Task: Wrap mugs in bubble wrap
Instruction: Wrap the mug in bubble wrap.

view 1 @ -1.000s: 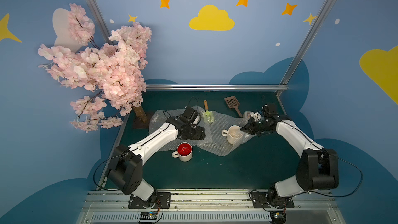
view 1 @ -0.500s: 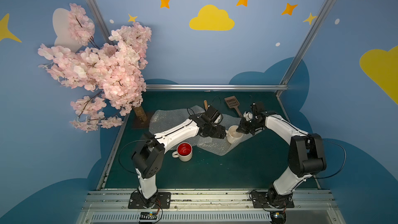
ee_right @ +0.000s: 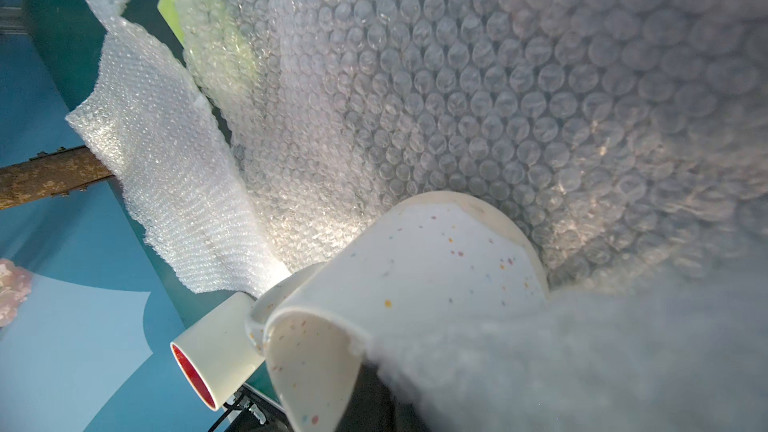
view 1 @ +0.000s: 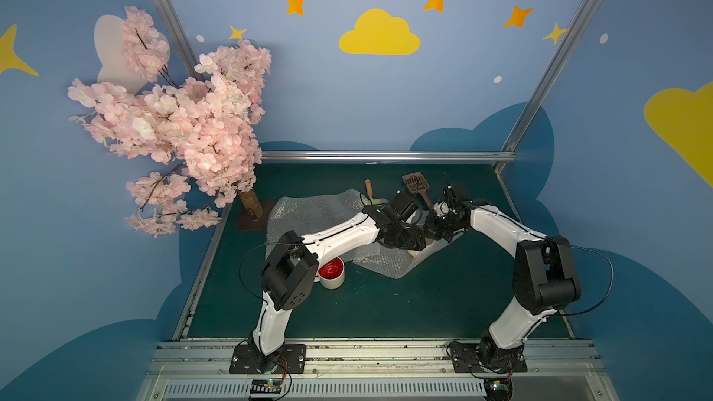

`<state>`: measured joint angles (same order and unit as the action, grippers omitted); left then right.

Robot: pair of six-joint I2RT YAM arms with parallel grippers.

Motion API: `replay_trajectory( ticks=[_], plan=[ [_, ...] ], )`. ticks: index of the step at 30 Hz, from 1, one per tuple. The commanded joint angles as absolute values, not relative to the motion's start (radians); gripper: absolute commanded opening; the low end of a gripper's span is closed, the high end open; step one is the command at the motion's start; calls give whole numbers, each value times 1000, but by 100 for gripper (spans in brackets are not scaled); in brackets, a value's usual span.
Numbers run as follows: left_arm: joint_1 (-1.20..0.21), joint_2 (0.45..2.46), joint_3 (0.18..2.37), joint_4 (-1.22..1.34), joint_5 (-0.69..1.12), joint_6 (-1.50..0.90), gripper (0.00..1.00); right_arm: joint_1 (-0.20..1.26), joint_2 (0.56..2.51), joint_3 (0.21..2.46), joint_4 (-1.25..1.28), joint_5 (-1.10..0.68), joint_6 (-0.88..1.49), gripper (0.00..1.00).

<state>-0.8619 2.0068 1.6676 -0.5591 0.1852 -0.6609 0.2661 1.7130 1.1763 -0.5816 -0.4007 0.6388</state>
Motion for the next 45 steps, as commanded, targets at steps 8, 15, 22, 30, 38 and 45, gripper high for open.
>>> replay_trajectory(
  ticks=[8, 15, 22, 30, 38, 45],
  plan=[
    [-863, 2098, 1760, -657, 103, -721, 70, 281, 1668, 1127, -516, -357, 713, 0],
    [-862, 2143, 1794, -663, 45, -709, 68, 281, 1645, 1108, -525, -353, 709, 0],
    [-862, 2208, 1887, -737, 58, -687, 64, 277, 1653, 1102, -542, -348, 690, 0],
    [-864, 2243, 1937, -776, 66, -689, 51, 276, 1645, 1109, -512, -360, 709, 10],
    [-862, 2301, 2034, -867, 49, -677, 25, 272, 1588, 1137, -547, -368, 675, 35],
    [-858, 2336, 2125, -921, 31, -643, 17, 251, 1544, 1145, -576, -400, 643, 44]
  ],
)
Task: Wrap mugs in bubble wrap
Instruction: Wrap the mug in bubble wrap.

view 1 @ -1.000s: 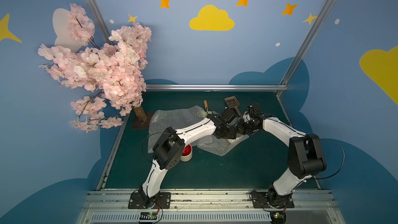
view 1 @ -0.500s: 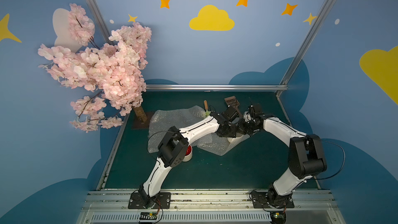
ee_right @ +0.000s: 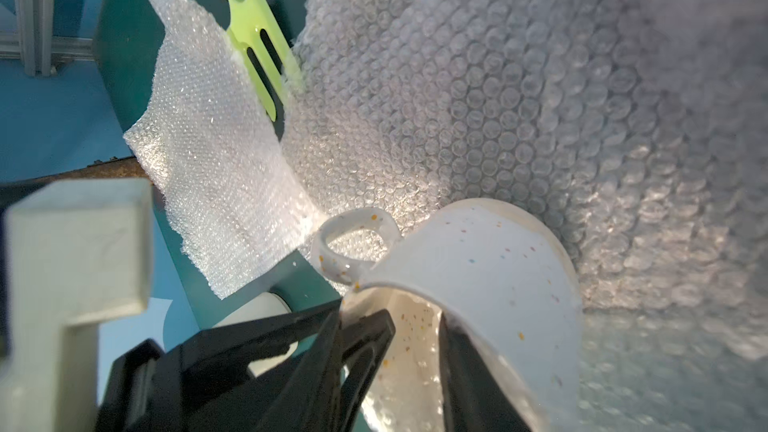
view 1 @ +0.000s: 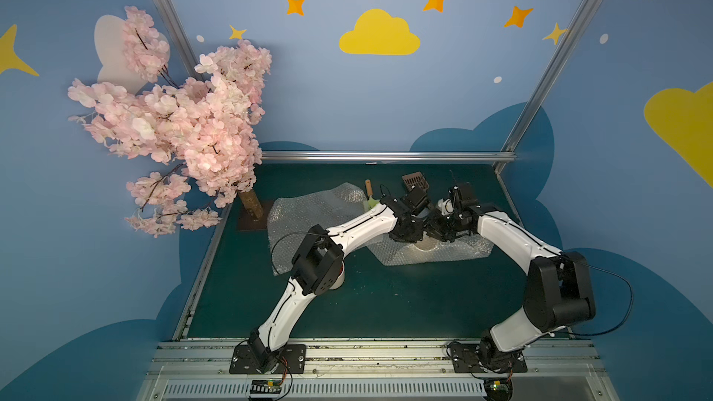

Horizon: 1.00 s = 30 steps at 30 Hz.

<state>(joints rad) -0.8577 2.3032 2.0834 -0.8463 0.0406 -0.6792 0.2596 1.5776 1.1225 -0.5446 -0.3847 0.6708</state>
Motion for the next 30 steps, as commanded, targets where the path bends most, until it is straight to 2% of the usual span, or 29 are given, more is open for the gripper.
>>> replay_trajectory(
  ticks=[1, 10, 17, 22, 27, 30],
  plan=[
    [-859, 2350, 2153, -938, 33, -633, 16, 250, 1536, 1142, -580, -403, 636, 48],
    [-864, 2441, 2337, -1120, 9, -534, 2, 229, 1389, 1102, -703, -407, 567, 72],
    [-867, 2428, 2351, -1156, -21, -502, 2, 181, 1258, 1031, -755, -396, 555, 73],
    [-874, 2463, 2425, -1186, -18, -503, 3, 164, 1243, 1019, -809, -335, 533, 74],
    [-876, 2507, 2521, -1250, -12, -492, 2, 171, 1272, 1006, -800, -349, 502, 73],
    [-876, 2508, 2533, -1255, -12, -486, 2, 175, 1316, 1008, -777, -334, 486, 68]
  ],
)
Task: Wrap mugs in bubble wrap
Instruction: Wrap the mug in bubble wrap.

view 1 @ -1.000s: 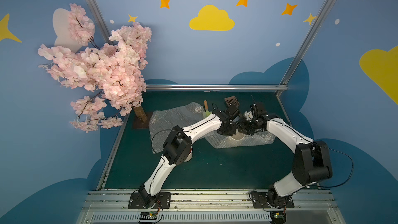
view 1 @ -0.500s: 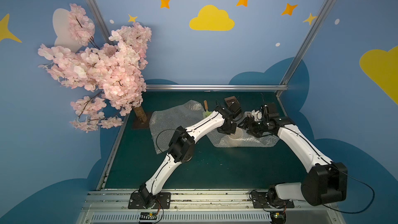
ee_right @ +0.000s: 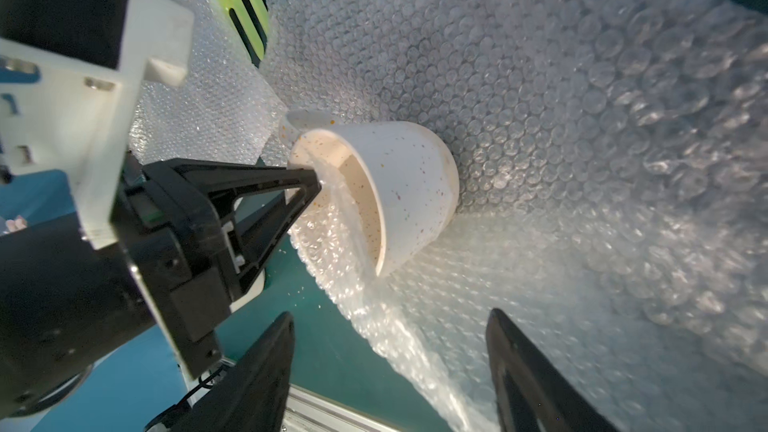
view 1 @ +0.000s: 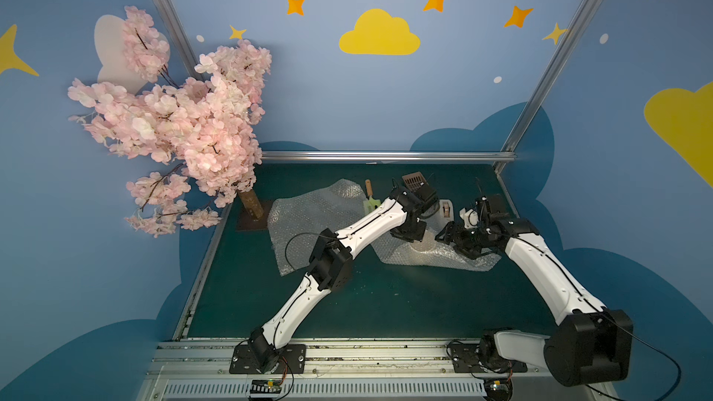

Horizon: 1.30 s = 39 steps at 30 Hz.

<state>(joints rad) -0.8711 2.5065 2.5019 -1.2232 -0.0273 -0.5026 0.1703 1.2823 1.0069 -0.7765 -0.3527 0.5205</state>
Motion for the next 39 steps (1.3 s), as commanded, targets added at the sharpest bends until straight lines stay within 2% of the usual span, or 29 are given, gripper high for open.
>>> replay_trajectory(
  ticks=[1, 4, 8, 16, 21, 27, 33, 39],
  plan=[
    [-876, 2507, 2533, -1255, -13, -480, 2, 173, 1329, 1006, -762, -335, 482, 65],
    [-876, 2505, 2534, -1268, -11, -452, 3, 175, 1369, 1003, -730, -366, 477, 58],
    [-876, 2500, 2533, -1293, -22, -416, 2, 176, 1409, 993, -701, -409, 463, 33],
    [-877, 2499, 2526, -1337, -17, -323, 2, 185, 1381, 960, -691, -459, 440, 3],
    [-877, 2476, 2525, -1374, -12, -242, 2, 206, 1370, 924, -631, -548, 412, 0],
    [-878, 2475, 2523, -1432, -13, -166, 2, 281, 1374, 951, -623, -527, 419, 0],
    [-877, 2442, 2476, -1440, -93, -156, 2, 292, 1255, 921, -671, -462, 452, 0],
    [-877, 2378, 2343, -1333, -44, -138, 2, 300, 1176, 859, -555, -523, 492, 0]
  ],
)
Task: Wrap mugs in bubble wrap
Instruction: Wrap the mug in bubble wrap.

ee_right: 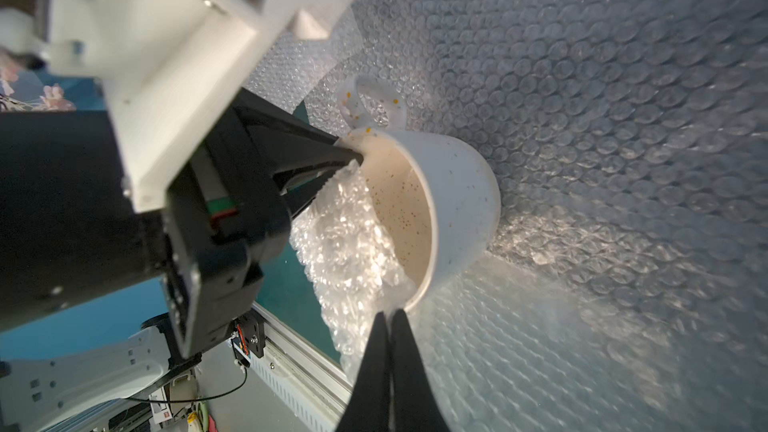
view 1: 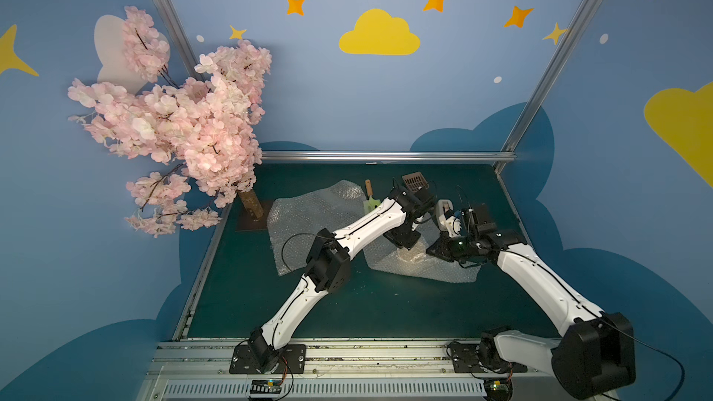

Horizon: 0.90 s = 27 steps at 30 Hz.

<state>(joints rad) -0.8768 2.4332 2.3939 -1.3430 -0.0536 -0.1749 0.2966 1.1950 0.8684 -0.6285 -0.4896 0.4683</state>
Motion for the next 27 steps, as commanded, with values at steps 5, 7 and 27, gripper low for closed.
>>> replay_trajectory(
  ticks=[5, 7, 27],
  plan=[
    [-874, 2296, 2191, -1212, -40, -148, 2, 311, 1253, 896, -538, -512, 476, 0],
    [-874, 2276, 2156, -1185, -40, -147, 2, 323, 1281, 907, -522, -502, 475, 0],
    [-844, 2122, 2031, -1070, -67, -157, 62, 462, 1438, 934, -653, -255, 500, 0]
  ],
)
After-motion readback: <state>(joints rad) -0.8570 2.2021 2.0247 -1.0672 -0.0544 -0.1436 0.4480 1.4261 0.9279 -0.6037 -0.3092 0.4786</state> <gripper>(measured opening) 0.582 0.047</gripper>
